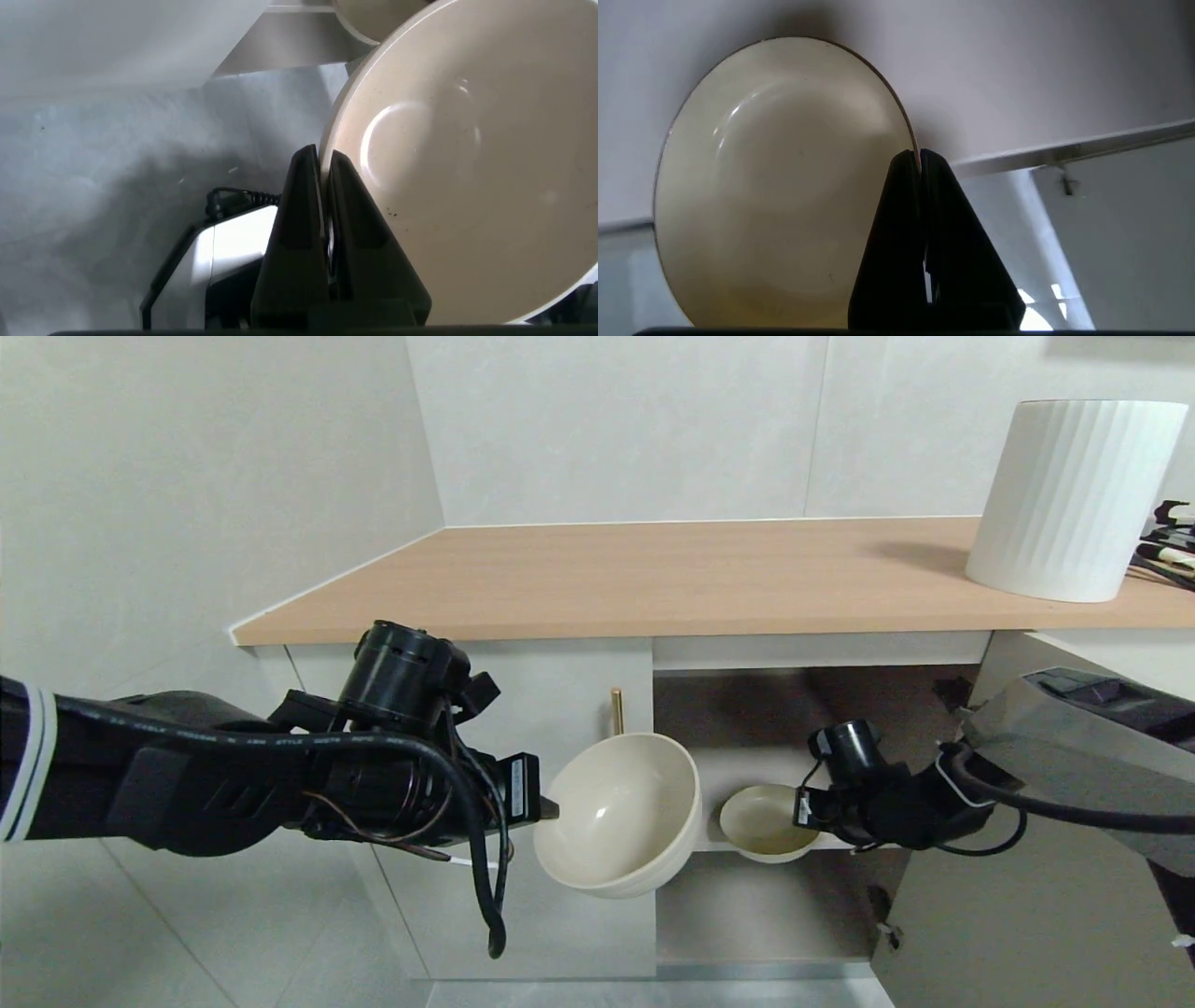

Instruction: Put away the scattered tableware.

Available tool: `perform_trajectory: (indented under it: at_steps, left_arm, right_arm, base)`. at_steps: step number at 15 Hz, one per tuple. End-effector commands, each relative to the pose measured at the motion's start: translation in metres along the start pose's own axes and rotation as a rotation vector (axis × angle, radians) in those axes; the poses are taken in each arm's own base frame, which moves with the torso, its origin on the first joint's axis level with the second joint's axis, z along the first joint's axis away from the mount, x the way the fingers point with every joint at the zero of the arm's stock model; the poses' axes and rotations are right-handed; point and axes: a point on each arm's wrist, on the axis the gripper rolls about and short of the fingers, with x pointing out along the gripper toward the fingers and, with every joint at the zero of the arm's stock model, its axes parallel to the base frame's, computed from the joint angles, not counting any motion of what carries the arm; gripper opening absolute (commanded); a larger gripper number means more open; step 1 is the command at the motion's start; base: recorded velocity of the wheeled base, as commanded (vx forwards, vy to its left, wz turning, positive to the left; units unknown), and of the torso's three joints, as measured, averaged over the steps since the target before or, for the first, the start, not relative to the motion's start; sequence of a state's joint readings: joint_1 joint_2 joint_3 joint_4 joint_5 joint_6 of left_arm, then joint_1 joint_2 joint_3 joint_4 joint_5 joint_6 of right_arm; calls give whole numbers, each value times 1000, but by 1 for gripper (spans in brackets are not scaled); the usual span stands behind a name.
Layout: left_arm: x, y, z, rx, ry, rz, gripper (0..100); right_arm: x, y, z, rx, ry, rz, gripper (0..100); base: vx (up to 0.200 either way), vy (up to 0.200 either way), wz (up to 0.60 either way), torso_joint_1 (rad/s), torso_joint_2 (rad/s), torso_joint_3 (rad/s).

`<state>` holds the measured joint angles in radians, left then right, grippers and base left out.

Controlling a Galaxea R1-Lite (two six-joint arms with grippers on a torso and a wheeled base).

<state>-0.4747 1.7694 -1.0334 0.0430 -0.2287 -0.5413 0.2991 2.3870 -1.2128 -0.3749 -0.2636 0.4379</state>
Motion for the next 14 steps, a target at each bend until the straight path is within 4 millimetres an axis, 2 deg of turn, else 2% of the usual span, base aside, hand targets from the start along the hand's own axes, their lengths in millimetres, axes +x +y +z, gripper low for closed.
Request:
perform_trajectory:
  at_steps: [1,10,14]
  left_arm:
    - [3,-1,-2,3,10,0,0]
    - [9,1,-3,1,25,11,0]
    - [11,1,-3,0,29,13,0]
  right_arm:
    - [17,-6,-5,6,16,-22,0]
    - [46,-2,6,29,-60,-82,0]
    - [50,-1,8,33,-75,-89,0]
  base:
    - [0,0,0,0,0,0]
    - [0,0,0,0,0,0]
    - [0,0,0,0,0,0]
